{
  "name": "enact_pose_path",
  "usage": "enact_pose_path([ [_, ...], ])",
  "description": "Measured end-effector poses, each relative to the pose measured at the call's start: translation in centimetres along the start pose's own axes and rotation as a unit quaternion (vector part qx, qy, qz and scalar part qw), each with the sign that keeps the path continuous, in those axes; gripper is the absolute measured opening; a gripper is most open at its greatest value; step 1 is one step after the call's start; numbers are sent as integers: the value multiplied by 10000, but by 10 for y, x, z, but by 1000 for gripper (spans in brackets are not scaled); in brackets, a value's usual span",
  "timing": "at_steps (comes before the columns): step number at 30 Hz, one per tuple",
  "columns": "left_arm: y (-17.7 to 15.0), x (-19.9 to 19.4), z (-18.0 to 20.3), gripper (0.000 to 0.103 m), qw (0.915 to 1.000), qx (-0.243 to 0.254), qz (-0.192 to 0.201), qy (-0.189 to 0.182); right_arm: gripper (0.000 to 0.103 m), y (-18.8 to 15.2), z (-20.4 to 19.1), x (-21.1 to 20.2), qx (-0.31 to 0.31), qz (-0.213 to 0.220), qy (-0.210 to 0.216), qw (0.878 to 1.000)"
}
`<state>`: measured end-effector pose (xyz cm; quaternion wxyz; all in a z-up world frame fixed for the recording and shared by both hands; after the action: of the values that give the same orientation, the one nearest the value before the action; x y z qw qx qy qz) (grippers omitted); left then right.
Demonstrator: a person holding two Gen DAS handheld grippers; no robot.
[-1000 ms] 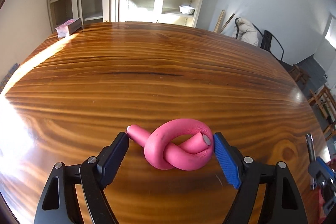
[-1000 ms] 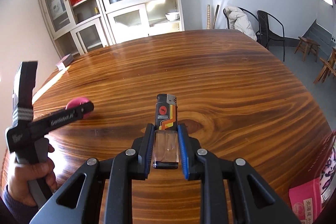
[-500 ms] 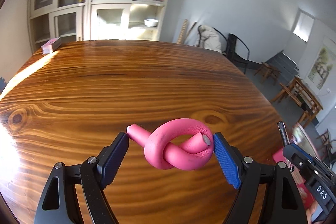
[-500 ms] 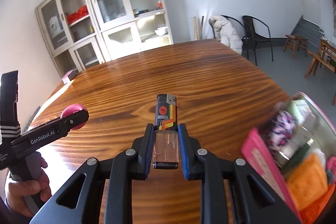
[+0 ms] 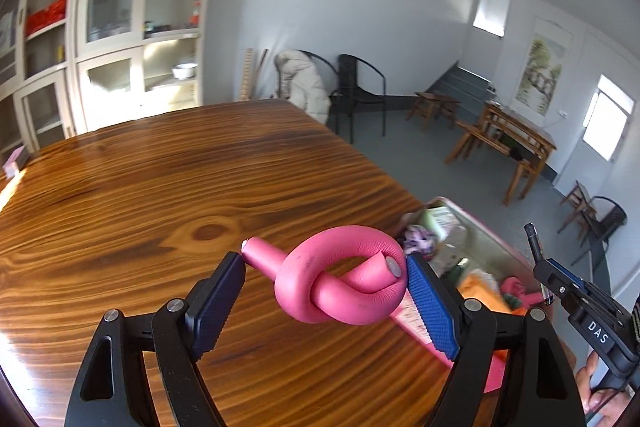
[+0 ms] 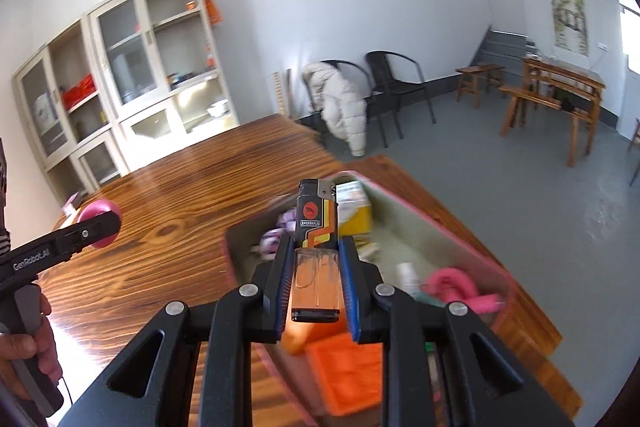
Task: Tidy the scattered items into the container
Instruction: 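Drop the lighter into the pink tin with the right tool while the left tool carries the pink knot, then open the left tool over the pink tin to drop the pink knot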
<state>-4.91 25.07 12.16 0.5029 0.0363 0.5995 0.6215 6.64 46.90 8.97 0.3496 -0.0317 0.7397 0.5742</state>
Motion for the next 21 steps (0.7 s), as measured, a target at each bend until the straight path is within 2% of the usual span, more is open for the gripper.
enact_pose_path([
  [7, 12, 22, 54, 83, 9990, 349, -38, -277, 25, 7, 44, 5, 309, -6, -238, 9992],
  [15, 23, 61, 85, 83, 9976, 429, -195, -514, 25, 12, 50, 20, 132, -55, -88, 9999],
  [18, 23, 78, 91, 85, 9950, 456, -518, -728, 26, 9, 45, 29, -142, -291, 49, 9995],
  [19, 20, 84, 92, 86, 9940, 425, -666, -757, 28, 6, 44, 32, -212, -367, 80, 9991],
  [20, 16, 89, 90, 86, 9932, 369, -800, -762, 42, 4, 43, 33, -263, -418, 79, 9987],
  [21, 14, 92, 88, 86, 9926, 312, -888, -770, 65, 1, 44, 34, -281, -434, 52, 9987],
])
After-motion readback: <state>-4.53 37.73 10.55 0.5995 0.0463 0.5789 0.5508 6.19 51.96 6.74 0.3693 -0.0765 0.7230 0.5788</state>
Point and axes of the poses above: each gripper's, at about its wrist camera, not at the fingertips, and x roughly the way its jaws point, z to its right, y to its top, the point moved 2 cm from there along x, roughly the way its jaws point, and after that the axes turned 10 degrees about -y, right-handed, at the moved point
